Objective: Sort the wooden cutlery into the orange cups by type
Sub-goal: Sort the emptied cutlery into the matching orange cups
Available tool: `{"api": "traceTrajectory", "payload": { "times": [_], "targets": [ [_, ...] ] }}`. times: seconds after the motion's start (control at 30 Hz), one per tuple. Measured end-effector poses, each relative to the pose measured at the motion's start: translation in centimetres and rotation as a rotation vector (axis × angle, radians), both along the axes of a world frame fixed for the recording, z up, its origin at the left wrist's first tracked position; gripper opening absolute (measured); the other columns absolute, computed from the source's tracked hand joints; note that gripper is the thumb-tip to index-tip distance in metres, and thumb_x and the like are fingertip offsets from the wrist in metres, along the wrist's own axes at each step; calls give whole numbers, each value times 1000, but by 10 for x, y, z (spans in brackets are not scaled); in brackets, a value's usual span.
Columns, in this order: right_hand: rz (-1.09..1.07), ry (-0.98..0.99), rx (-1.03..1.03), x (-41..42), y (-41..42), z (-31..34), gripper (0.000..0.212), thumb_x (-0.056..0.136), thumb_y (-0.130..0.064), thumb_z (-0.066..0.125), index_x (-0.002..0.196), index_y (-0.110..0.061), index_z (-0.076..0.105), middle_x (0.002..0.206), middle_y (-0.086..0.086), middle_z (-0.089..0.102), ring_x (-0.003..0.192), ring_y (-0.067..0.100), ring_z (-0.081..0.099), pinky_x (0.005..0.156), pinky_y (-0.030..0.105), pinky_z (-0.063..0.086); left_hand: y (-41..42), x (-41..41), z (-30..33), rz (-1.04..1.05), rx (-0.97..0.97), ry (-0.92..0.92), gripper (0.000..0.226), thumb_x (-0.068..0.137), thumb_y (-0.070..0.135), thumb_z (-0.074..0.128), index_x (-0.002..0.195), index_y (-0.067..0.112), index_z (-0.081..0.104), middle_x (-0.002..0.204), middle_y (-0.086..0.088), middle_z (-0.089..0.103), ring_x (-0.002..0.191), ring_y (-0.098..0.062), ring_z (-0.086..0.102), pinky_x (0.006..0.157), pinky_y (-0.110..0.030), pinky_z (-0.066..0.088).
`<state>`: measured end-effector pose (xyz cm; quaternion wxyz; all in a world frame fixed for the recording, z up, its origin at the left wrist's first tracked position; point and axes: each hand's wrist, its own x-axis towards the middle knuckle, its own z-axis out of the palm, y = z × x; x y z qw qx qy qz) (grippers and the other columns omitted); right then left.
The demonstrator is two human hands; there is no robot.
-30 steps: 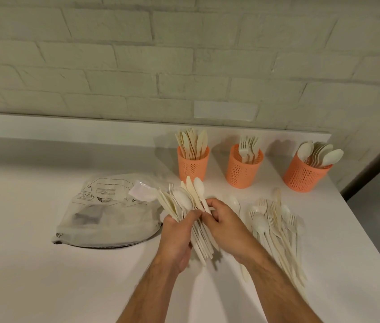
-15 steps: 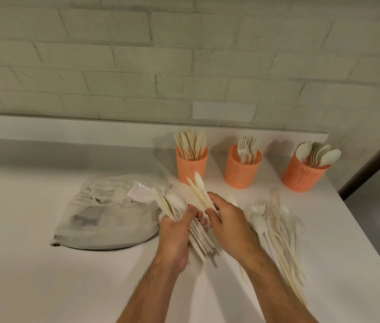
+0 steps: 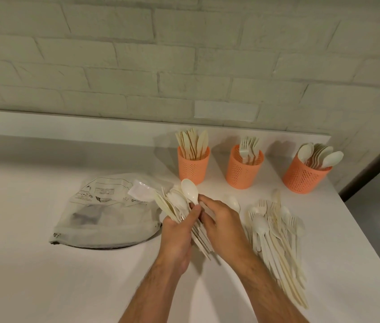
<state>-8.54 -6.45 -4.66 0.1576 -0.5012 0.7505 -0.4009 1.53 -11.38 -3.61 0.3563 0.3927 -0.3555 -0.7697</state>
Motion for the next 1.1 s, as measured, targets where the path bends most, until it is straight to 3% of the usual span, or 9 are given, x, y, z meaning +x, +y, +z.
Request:
{"api": "traceTrajectory", "payload": {
  "times": [0.1,0.2,0.3,0.47,0.63,0.8,0.9,1.03,1.1],
  "targets": [
    [1,-86,81,0,-5,-5,34,101,-23,54,134,-30,54,120,-7,65,108,9,62,93,32,54,-5,1,-4,24,-61,-60,21,91,8,66,112,7,70,101,-14,76,96,-28,73,82,-39,57],
    [20,-261,129,-5,-6,-2,15,100,-35,56,111,-26,61,93,-9,69,84,7,66,79,30,55,-10,6,-7,37,-140,-132,17,92,12,66,108,8,71,97,-13,76,93,-28,74,86,-46,58],
    [-50,-422,113,-12,-5,3,26,99,-46,54,87,-23,56,67,-10,55,64,10,53,65,35,44,-15,12,-8,47,-243,-164,14,93,14,65,106,11,70,95,-7,77,93,-22,73,85,-38,57],
    [-223,-652,-238,-30,-36,45,43,101,-44,51,64,-22,43,52,-5,35,49,13,35,50,30,33,-24,14,-9,33,-468,-234,8,88,15,72,95,11,72,80,6,73,81,-9,69,76,-20,54],
    [-190,-721,-588,-52,-109,90,48,101,-35,55,54,-28,45,46,-10,36,42,10,31,46,30,25,-15,5,-23,110,-591,-310,13,85,22,72,96,14,70,83,11,74,73,-7,69,73,-27,55],
    [-173,-630,-705,-64,-161,105,45,95,-44,57,56,-29,40,52,-4,30,50,16,25,50,39,22,-3,2,-32,174,-558,-215,13,85,-6,69,90,5,68,80,-1,72,80,-9,68,77,-17,53],
    [-260,-489,-565,-67,-175,87,46,93,-47,59,66,-12,49,57,12,46,54,23,44,52,46,41,-4,3,-37,183,-655,-298,13,84,-2,72,93,7,68,83,10,73,78,2,66,74,-8,48],
    [-291,-375,-426,-78,-174,64,24,91,-38,70,92,-14,65,84,-3,67,77,6,61,74,28,52,-7,5,-52,178,-710,-386,5,85,6,73,88,8,70,79,7,73,76,4,66,72,-9,47],
    [-247,-376,-441,-84,-168,66,36,88,-37,74,118,-20,63,116,-7,68,107,2,61,92,13,48,-7,5,-56,162,-694,-405,8,85,11,73,89,4,71,77,5,74,75,2,68,70,-8,47]
  ]
}}
